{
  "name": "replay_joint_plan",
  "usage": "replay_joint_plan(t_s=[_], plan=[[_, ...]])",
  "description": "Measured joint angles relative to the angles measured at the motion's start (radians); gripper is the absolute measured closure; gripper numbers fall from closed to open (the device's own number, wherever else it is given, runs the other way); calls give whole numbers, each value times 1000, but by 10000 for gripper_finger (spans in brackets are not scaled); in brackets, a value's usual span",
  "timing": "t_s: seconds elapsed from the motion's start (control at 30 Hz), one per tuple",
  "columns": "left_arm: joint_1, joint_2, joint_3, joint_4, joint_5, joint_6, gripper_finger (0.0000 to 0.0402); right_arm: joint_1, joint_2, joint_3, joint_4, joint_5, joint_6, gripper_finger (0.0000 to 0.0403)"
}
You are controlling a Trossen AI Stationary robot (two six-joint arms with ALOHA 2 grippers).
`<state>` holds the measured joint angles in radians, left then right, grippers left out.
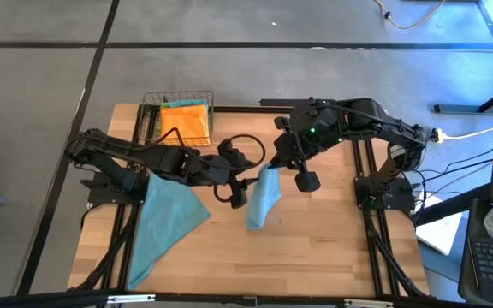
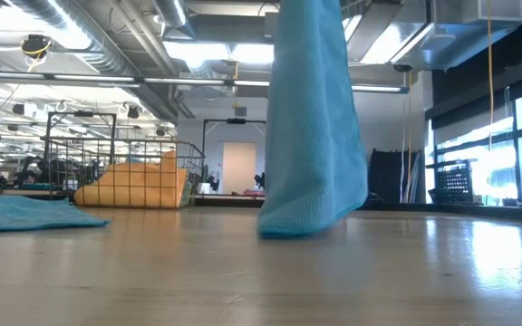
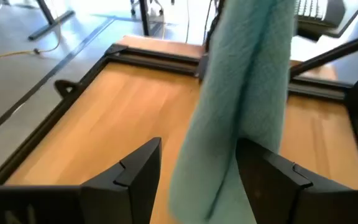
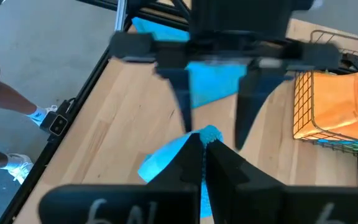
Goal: Fold microfiber towels
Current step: Fold the right light blue microfiber cloth
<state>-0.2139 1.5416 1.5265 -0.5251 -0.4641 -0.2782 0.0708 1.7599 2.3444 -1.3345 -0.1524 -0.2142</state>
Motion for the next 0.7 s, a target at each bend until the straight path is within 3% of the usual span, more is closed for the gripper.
replay_joint_plan(t_s=[0.3,0.7], plan=[[27,3,0,124,-149,29,202,0,0,0,31,-15,41,391],[41,3,0,208,-129,45,202,1,0,0,29,-34,51,391]])
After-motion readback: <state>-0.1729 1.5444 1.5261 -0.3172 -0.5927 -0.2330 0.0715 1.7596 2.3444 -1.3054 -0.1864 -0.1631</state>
